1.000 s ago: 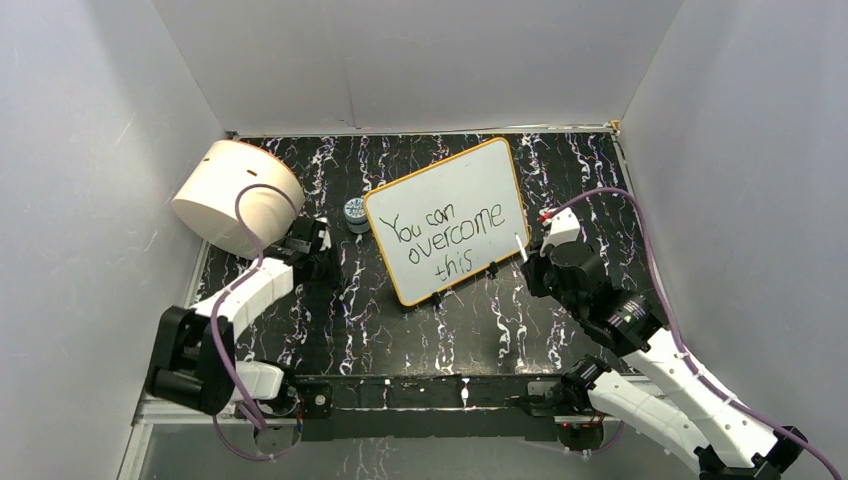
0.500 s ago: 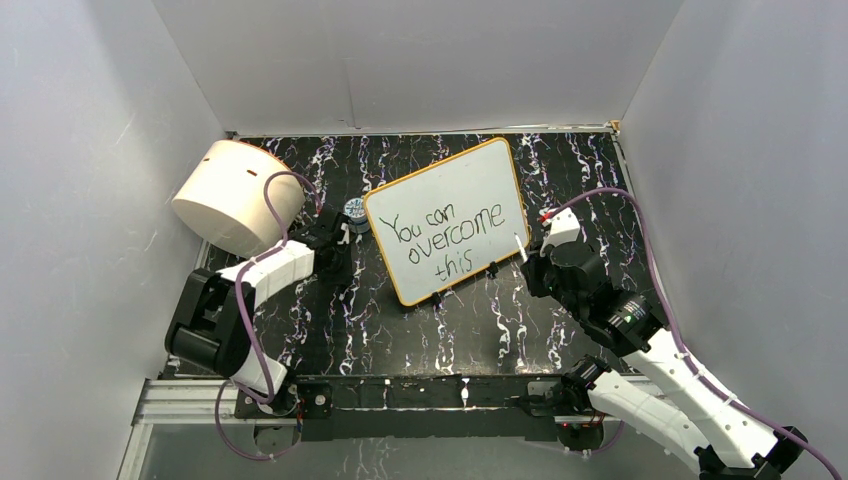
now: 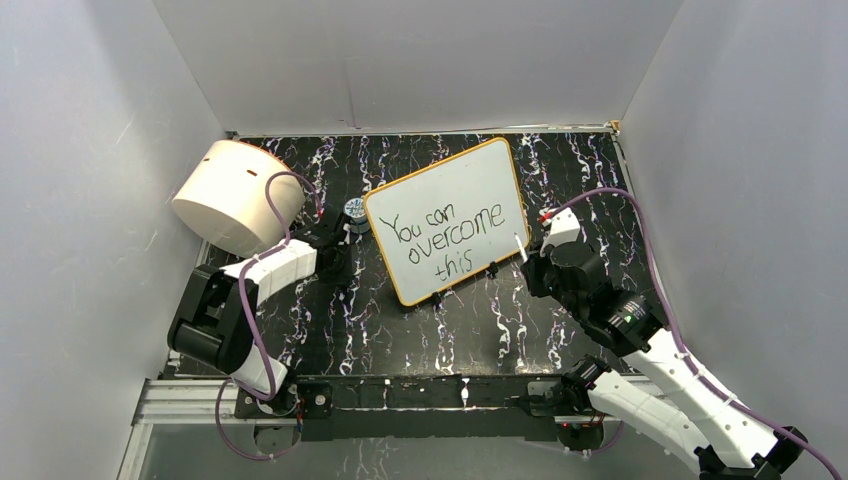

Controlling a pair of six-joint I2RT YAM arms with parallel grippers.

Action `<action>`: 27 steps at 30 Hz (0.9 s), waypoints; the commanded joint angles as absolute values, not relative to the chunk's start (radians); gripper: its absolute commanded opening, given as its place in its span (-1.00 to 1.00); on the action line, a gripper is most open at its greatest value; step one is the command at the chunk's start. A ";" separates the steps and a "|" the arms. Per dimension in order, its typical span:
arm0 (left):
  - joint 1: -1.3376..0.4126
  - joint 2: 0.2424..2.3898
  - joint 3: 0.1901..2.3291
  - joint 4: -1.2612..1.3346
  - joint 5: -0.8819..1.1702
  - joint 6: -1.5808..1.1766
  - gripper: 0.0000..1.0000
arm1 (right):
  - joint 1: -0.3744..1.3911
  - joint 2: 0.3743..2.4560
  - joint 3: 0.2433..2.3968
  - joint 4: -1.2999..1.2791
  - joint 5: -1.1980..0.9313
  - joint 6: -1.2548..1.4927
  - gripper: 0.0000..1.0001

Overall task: Write a sentence on the whiteboard
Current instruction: Close the pen cap.

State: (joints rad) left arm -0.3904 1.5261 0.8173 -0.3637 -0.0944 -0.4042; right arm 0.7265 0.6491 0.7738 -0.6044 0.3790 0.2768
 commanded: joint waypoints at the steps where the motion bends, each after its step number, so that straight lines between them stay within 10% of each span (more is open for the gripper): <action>1: -0.397 1.488 0.815 -0.440 -0.124 -0.460 -1.00 | 0.722 0.654 0.777 -0.560 0.366 0.267 -1.00; 27: -0.397 0.776 0.585 -0.050 0.073 -0.751 -1.00 | 0.763 0.696 0.640 -0.114 -0.045 0.350 -1.00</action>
